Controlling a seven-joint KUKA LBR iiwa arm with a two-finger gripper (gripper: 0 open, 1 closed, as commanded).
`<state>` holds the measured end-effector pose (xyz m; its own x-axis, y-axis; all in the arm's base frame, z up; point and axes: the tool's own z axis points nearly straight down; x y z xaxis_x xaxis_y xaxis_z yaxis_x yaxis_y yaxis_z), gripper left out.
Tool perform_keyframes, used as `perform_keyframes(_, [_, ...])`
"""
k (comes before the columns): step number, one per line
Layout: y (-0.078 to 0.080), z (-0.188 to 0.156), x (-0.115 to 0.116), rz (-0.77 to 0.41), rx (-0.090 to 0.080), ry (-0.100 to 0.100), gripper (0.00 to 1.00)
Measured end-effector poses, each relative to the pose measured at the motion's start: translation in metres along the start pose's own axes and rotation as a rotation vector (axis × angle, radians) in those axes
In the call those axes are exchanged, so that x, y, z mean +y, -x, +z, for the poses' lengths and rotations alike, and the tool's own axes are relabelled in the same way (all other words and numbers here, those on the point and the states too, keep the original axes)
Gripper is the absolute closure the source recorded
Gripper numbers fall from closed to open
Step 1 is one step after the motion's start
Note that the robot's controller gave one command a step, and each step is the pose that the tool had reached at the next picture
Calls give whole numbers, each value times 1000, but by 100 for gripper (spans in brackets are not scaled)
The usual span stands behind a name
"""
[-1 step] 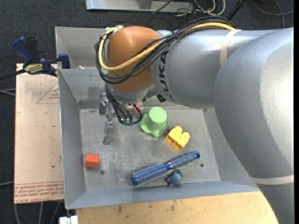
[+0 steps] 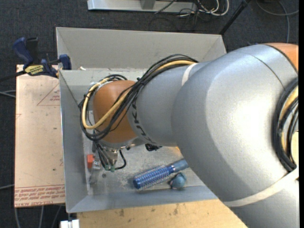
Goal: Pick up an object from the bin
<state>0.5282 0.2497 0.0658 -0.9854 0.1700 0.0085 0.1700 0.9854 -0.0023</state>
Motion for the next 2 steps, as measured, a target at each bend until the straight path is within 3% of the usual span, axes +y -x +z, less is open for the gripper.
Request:
perform_keyframes(1, [-8,-36,-4,16,-10,5,0])
perform_keyframes(2, [-15,-34,-6,266,-7,3,0])
